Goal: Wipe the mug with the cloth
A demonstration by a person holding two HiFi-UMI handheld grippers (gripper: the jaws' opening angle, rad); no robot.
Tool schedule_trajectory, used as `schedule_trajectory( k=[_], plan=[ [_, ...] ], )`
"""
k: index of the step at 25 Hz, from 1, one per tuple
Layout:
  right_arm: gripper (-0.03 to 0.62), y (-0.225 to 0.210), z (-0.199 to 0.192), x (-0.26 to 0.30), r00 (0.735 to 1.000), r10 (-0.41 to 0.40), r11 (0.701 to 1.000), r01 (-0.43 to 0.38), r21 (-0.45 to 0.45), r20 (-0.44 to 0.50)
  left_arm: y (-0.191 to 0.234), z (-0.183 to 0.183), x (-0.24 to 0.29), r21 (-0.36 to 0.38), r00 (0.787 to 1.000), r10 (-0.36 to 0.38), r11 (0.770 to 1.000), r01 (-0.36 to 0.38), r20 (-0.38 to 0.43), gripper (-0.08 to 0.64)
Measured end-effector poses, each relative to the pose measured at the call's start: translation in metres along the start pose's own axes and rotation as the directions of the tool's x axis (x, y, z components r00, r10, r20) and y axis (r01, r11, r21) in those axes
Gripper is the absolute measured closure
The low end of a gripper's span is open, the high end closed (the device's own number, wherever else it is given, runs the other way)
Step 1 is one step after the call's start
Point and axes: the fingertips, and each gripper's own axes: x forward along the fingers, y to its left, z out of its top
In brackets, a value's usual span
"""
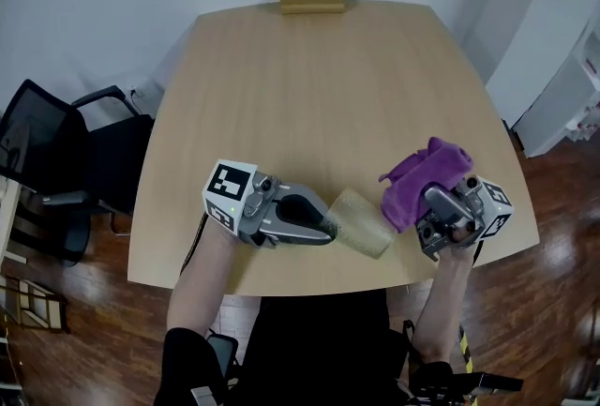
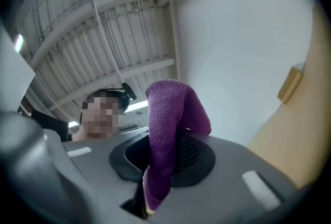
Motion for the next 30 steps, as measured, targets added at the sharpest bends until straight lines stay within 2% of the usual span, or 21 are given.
schedule_trajectory(
  k=[1, 3, 6, 8, 10, 12, 14, 15, 17, 19, 20, 22, 25, 28, 29, 30],
  plan=[
    [0.537, 0.01, 0.001, 0.001, 0.999, 0.043, 0.999, -0.043, -0.008, -0.011, 0.002, 0.001, -0.003, -0.011, 1.0, 0.012, 1.0, -0.012, 0.003, 0.517],
    [0.537, 0.02, -0.018, 0.014, 0.99, 0.082, 0.996, -0.086, -0.023, -0.118, 0.003, -0.005, -0.001, -0.039, 1.0, 0.009, 0.999, -0.01, -0.022, 0.517],
    [0.535, 0.016, -0.063, 0.04, 0.944, 0.074, 0.996, -0.089, -0.03, -0.321, -0.007, -0.025, 0.014, -0.077, 0.993, -0.061, 0.996, 0.053, -0.104, 0.517],
    [0.535, 0.002, -0.085, 0.052, 0.914, 0.041, 0.999, -0.051, -0.014, -0.405, -0.014, -0.035, 0.021, -0.086, 0.983, -0.105, 0.992, 0.093, -0.148, 0.506],
    [0.535, -0.024, -0.097, 0.058, 0.896, -0.054, 0.998, 0.058, -0.003, -0.44, -0.015, -0.04, 0.022, -0.076, 0.981, -0.104, 0.993, 0.093, -0.166, 0.491],
    [0.535, -0.055, -0.088, 0.05, 0.89, -0.221, 0.974, 0.226, -0.035, -0.399, -0.012, -0.031, 0.021, -0.044, 0.99, -0.075, 0.997, 0.071, -0.121, 0.513],
    [0.535, -0.07, -0.058, 0.028, 0.903, -0.342, 0.938, 0.344, -0.042, -0.26, -0.009, -0.003, 0.012, 0.02, 0.999, -0.042, 0.999, 0.042, 0.009, 0.517],
    [0.537, -0.069, -0.04, 0.017, 0.918, -0.359, 0.933, 0.36, -0.023, -0.17, -0.007, 0.015, 0.004, 0.056, 0.996, -0.023, 0.998, 0.018, 0.089, 0.517],
    [0.537, -0.055, -0.009, 0.0, 0.946, -0.325, 0.946, 0.325, 0.017, -0.001, -0.003, 0.044, -0.017, 0.108, 0.976, 0.025, 0.993, -0.049, 0.217, 0.517],
    [0.537, -0.035, 0.009, -0.004, 0.961, -0.259, 0.966, 0.259, 0.013, 0.098, 0.003, 0.058, -0.032, 0.129, 0.958, 0.076, 0.985, -0.116, 0.277, 0.517],
    [0.537, -0.024, 0.013, 0.001, 0.967, -0.227, 0.973, 0.23, -0.009, 0.115, 0.005, 0.061, -0.036, 0.132, 0.952, 0.098, 0.981, -0.141, 0.291, 0.518],
    [0.537, -0.002, 0.012, 0.019, 0.981, -0.174, 0.98, 0.181, -0.077, 0.091, 0.01, 0.063, -0.04, 0.132, 0.944, 0.124, 0.977, -0.171, 0.306, 0.518],
    [0.537, 0.007, -0.008, 0.046, 0.984, -0.177, 0.972, 0.175, -0.156, 0.003, 0.011, 0.06, -0.037, 0.129, 0.944, 0.126, 0.977, -0.172, 0.304, 0.517],
    [0.537, -0.012, -0.02, 0.043, 0.964, -0.266, 0.952, 0.261, -0.158, -0.012, 0.012, 0.054, -0.037, 0.132, 0.951, 0.139, 0.975, -0.181, 0.277, 0.514],
    [0.537, -0.024, -0.022, 0.035, 0.942, -0.335, 0.929, 0.327, -0.171, -0.02, 0.014, 0.053, -0.038, 0.131, 0.95, 0.153, 0.972, -0.194, 0.271, 0.514],
    [0.537, -0.038, -0.024, 0.025, 0.908, -0.418, 0.893, 0.404, -0.196, -0.031, 0.017, 0.052, -0.04, 0.127, 0.948, 0.17, 0.969, -0.21, 0.27, 0.514]
  ],
)
